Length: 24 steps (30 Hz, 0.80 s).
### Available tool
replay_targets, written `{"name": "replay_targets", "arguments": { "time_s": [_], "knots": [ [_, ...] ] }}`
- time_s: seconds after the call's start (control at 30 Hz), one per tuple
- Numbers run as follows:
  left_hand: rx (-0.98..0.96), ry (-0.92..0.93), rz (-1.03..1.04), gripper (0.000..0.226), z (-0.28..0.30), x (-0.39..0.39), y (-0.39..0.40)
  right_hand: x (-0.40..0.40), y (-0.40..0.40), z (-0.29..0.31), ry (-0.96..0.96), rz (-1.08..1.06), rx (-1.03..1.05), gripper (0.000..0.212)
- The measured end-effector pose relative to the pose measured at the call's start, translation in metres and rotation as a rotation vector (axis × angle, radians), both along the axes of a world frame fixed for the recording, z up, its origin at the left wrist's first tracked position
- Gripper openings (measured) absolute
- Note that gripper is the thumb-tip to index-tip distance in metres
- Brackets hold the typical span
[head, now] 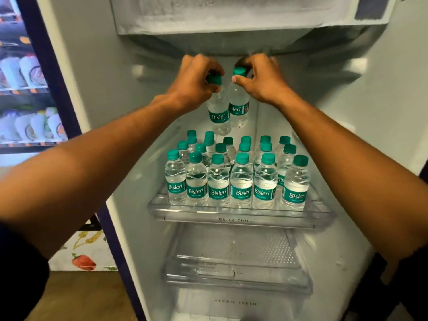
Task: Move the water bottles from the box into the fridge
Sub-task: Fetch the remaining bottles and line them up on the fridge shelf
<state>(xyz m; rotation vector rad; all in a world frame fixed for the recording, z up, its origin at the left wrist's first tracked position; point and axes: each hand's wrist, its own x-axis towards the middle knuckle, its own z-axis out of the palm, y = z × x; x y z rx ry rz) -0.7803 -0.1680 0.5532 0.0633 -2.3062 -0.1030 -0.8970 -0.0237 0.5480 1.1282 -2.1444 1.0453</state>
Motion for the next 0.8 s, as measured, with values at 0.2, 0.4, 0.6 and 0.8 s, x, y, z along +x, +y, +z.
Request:
{"name": "replay_targets", "arguments": {
  "time_s": [0.2, 0.4, 0.6, 0.8],
  "knots": [
    [-0.002, -0.042, 0.023, 0.035, -0.012, -0.047, -0.011, -0.034, -0.012, -0.018, -0.057, -0.065, 0.093, 0.037],
    [0.074, -0.091, 0.01, 0.035, -0.029, -0.077, -0.013, -0.057, -0.025, -0.045, -0.199, -0.108, 0.131, 0.04],
    [0.141, -0.212, 0.017, 0.035, -0.066, -0.095, -0.02, -0.075, -0.034, -0.079, -0.295, -0.084, 0.267, 0.043],
    [0.143, -0.345, -0.01, 0.034, -0.091, -0.105, -0.022, -0.086, -0.038, -0.101, -0.305, -0.113, 0.374, 0.04]
  ]
}}
